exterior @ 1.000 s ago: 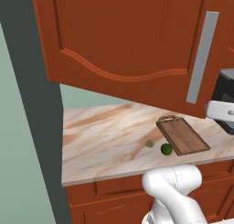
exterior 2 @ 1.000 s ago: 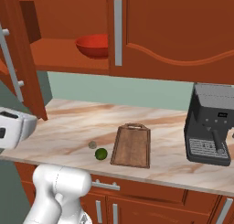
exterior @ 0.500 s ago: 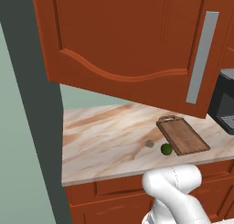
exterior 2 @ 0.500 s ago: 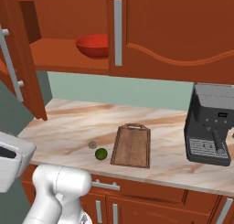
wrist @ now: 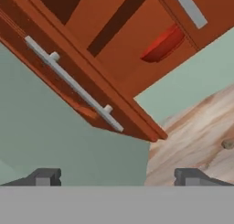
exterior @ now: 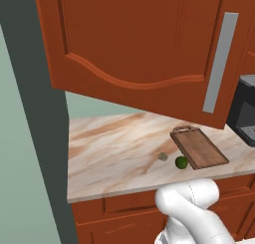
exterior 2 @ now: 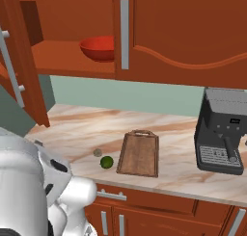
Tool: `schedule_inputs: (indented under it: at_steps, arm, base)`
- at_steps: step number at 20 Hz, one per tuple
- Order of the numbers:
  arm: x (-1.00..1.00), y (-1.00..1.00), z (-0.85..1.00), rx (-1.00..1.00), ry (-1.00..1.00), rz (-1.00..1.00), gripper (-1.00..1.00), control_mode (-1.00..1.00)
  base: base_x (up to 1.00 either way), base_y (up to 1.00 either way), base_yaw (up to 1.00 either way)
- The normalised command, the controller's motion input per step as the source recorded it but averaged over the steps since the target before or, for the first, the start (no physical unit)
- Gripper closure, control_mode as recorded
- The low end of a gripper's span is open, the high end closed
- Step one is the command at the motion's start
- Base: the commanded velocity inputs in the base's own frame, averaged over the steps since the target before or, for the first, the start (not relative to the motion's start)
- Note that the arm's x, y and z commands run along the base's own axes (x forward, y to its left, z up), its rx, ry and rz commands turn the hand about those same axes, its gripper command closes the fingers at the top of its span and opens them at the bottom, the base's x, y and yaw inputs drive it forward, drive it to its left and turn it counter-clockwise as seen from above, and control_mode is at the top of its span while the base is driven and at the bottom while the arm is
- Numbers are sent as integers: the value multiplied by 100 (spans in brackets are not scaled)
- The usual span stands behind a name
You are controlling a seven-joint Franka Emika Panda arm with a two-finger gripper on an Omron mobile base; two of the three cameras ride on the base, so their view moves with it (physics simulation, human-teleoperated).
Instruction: Open the cabinet. Place the bowl and condiment on the counter. Then place the lime and garlic on the cutting board.
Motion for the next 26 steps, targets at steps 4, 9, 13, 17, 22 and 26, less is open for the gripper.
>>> schedule_inputs:
  at_steps: [4,9,13,17,22,26]
  arm:
    - [0,-63,-24,15,0,40,-100,-100]
    - [0,-38,-20,6,0,42,-100,-100]
    - [32,13,10,-2,0,5,-100,-100]
    - [46,48,14,-10,-1,-1,-100,-100]
    - [31,19,0,-4,-5,-2,-100,-100]
    - [3,-28,-1,0,-8,1,-100,-100]
  base:
    - [0,0,0]
    - [0,0,0]
    - [0,0,0]
    - [0,0,0]
    - [0,0,0]
    - [0,0,0]
